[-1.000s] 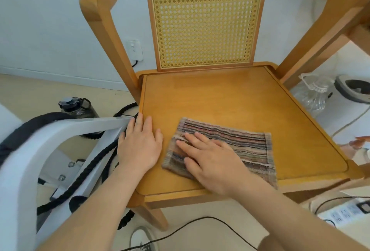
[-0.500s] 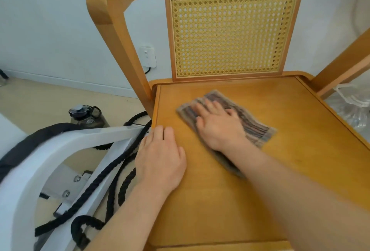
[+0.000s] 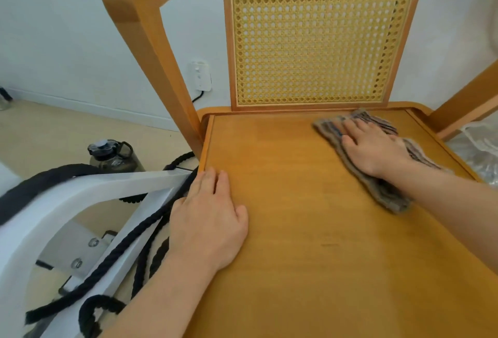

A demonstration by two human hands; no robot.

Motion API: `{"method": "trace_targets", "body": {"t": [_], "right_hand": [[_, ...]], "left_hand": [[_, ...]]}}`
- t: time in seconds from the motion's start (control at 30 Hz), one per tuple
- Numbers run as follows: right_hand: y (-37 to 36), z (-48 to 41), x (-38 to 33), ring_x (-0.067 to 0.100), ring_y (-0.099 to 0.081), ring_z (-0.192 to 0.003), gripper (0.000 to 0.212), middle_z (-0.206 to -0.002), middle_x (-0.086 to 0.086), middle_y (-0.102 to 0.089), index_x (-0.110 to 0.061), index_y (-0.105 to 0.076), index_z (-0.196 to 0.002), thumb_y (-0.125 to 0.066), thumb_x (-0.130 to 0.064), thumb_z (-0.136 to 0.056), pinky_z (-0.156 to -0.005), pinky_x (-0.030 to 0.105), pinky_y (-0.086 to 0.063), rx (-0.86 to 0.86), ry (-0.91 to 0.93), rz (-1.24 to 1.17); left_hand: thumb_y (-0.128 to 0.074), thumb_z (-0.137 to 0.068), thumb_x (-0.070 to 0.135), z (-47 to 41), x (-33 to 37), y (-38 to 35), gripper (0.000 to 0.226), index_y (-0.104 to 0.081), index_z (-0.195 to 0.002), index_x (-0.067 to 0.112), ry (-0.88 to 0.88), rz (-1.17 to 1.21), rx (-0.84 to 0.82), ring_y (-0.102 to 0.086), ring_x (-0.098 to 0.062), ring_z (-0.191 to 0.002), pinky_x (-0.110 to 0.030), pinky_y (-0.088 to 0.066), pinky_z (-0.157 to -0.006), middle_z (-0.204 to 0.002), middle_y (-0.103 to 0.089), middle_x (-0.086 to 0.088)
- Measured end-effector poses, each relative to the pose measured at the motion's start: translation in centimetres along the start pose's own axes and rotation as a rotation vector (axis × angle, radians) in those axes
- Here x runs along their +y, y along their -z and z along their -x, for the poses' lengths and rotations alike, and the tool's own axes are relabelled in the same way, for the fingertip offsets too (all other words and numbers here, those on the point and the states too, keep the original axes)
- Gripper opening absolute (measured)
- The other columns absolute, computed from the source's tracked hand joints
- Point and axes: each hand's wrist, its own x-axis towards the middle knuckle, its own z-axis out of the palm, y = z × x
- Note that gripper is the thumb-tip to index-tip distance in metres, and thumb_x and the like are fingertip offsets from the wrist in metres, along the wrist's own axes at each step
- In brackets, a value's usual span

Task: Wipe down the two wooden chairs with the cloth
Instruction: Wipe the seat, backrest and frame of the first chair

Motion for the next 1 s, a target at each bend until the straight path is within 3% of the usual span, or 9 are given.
{"method": "trace_targets", "body": {"t": [0.07, 0.13, 0.2, 0.3, 0.43, 0.5, 0.63, 0.83, 1.0], "right_hand": [[0.4, -0.6, 2.5, 0.019, -0.012, -0.149, 0.059, -0.163, -0.003, -0.011, -0.028, -0.013, -0.154, -0.015, -0.047, -0.099, -0.116, 0.049, -0.017, 0.009, -0.112, 0.000], [0.5, -0.9, 1.8, 0.022, -0.014, -0.148, 0.057, -0.162, 0.001, -0.015, -0.025, -0.016, -0.153, -0.016, -0.042, -0.098, -0.114, 0.051, -0.018, 0.026, -0.162, -0.012], [0.3, -1.1, -0.2, 0.023, -0.014, -0.147, 0.055, -0.162, 0.002, -0.016, -0.024, -0.017, -0.152, -0.017, -0.038, -0.099, -0.114, 0.052, -0.018, 0.055, -0.132, -0.019], [-0.8, -1.9, -6.3, 0.022, -0.012, -0.148, 0.054, -0.162, 0.000, -0.013, -0.027, -0.016, -0.153, -0.017, -0.037, -0.100, -0.116, 0.051, -0.015, 0.054, 0.129, -0.032], [-1.9, -2.9, -15.6, 0.032, -0.012, -0.147, 0.059, -0.162, 0.007, -0.015, -0.019, -0.017, -0.154, -0.019, -0.038, -0.098, -0.116, 0.049, -0.012, 0.041, 0.325, -0.055], [-1.9, -3.1, -15.9, 0.035, -0.012, -0.146, 0.060, -0.161, 0.008, -0.016, -0.018, -0.016, -0.154, -0.020, -0.039, -0.099, -0.116, 0.048, -0.012, 0.036, 0.350, -0.059], [-1.3, -2.4, -10.6, 0.021, -0.009, -0.149, 0.056, -0.163, -0.003, -0.012, -0.030, -0.015, -0.154, -0.018, -0.045, -0.100, -0.119, 0.044, -0.010, -0.012, 0.481, -0.068], [0.9, -3.0, 6.2, 0.018, -0.015, -0.148, 0.055, -0.162, -0.002, -0.016, -0.029, -0.020, -0.153, -0.023, -0.046, -0.100, -0.119, 0.041, -0.017, 0.053, 0.143, -0.020], [0.4, -3.6, 8.6, 0.022, -0.016, -0.147, 0.063, -0.162, 0.003, -0.017, -0.020, -0.022, -0.153, -0.020, -0.045, -0.095, -0.117, 0.046, -0.018, 0.095, -0.104, -0.018]], "left_hand": [[-0.029, -0.091, 0.031, -1.9, 0.9, 0.8, 0.036, -0.048, -0.118, 0.017, -0.023, -0.059, 0.084, -0.050, -0.022, -0.110, -0.041, -0.035, -0.089, -0.121, -0.052, -0.004], [-0.032, -0.091, 0.027, -4.2, 1.4, 1.1, 0.022, -0.047, -0.103, 0.018, -0.016, -0.024, 0.099, -0.050, -0.023, -0.100, -0.043, -0.037, -0.088, -0.107, -0.052, -0.002], [-0.031, -0.090, 0.030, -5.3, 1.3, 0.2, 0.027, -0.045, -0.112, 0.021, -0.031, 0.060, 0.086, -0.045, -0.025, -0.116, -0.049, -0.038, -0.096, -0.120, -0.048, -0.002], [-0.027, -0.089, 0.034, -5.8, 1.0, -1.2, 0.049, -0.039, -0.135, 0.023, -0.067, 0.102, 0.085, -0.031, -0.022, -0.136, -0.050, -0.031, -0.108, -0.147, -0.035, -0.002], [-0.029, -0.092, 0.035, -6.1, 0.5, -1.1, 0.052, -0.034, -0.143, 0.024, -0.072, 0.086, 0.104, -0.025, -0.019, -0.140, -0.044, -0.028, -0.112, -0.153, -0.031, -0.002], [-0.031, -0.093, 0.034, -6.4, 0.5, -1.1, 0.052, -0.034, -0.143, 0.024, -0.069, 0.093, 0.096, -0.026, -0.018, -0.140, -0.041, -0.030, -0.112, -0.152, -0.032, 0.000], [-0.032, -0.094, 0.034, -5.8, 0.7, -0.8, 0.050, -0.037, -0.143, 0.026, -0.069, 0.113, 0.112, -0.028, -0.016, -0.139, -0.040, -0.031, -0.111, -0.151, -0.034, 0.002], [-0.034, -0.094, 0.032, -6.0, 0.9, -0.5, 0.050, -0.039, -0.143, 0.025, -0.058, 0.094, 0.092, -0.032, -0.020, -0.137, -0.041, -0.032, -0.110, -0.150, -0.037, 0.000], [-0.037, -0.095, 0.029, -6.1, 0.9, -0.6, 0.049, -0.041, -0.143, 0.018, -0.074, 0.071, 0.093, -0.035, -0.024, -0.136, -0.040, -0.029, -0.112, -0.148, -0.040, -0.005]]}}
